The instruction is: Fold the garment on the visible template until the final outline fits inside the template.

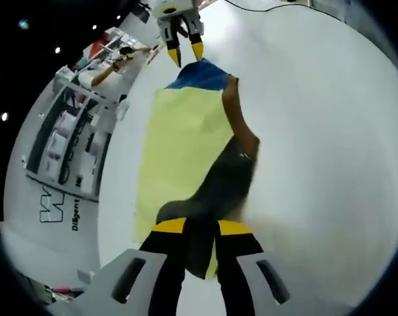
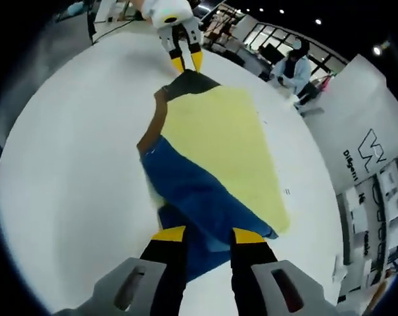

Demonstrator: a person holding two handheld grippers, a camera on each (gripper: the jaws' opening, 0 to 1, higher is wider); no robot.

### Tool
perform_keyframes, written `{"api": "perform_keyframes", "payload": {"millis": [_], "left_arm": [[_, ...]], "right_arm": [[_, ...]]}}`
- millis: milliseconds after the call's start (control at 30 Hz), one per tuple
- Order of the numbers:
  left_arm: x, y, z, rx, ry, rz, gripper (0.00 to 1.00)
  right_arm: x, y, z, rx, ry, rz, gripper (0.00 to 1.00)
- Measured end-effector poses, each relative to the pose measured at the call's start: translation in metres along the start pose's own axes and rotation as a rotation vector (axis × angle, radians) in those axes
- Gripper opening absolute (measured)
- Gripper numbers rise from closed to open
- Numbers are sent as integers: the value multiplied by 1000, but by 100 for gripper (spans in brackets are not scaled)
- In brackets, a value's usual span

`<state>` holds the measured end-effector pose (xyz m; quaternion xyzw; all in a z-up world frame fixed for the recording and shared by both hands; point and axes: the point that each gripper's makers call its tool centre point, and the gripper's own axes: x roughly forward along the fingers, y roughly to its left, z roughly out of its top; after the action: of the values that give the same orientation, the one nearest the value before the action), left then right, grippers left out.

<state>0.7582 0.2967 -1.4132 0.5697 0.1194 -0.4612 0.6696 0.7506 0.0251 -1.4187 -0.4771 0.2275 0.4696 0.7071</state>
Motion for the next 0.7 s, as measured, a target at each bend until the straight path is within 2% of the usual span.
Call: {"api": "perform_keyframes", "payload": {"millis": [100,167,367,600,700], "left_arm": [[0,2,2,11,-7,6,19],[0,2,5,15,-14,7,18],[0,-1,5,35,-17,-15,10],[-2,1,4,9,-18,-27,5],[-4,2,3,-12,-22,-33,4]], "right_arm": [[3,4,-2,-80,22,28,19],[5,5,-3,-91,27,38,19],[12,4,-8,-185,67,77,15],[15,6,-12,-221,100,114,0],[15,6,-12,-226,102,116,0]]}}
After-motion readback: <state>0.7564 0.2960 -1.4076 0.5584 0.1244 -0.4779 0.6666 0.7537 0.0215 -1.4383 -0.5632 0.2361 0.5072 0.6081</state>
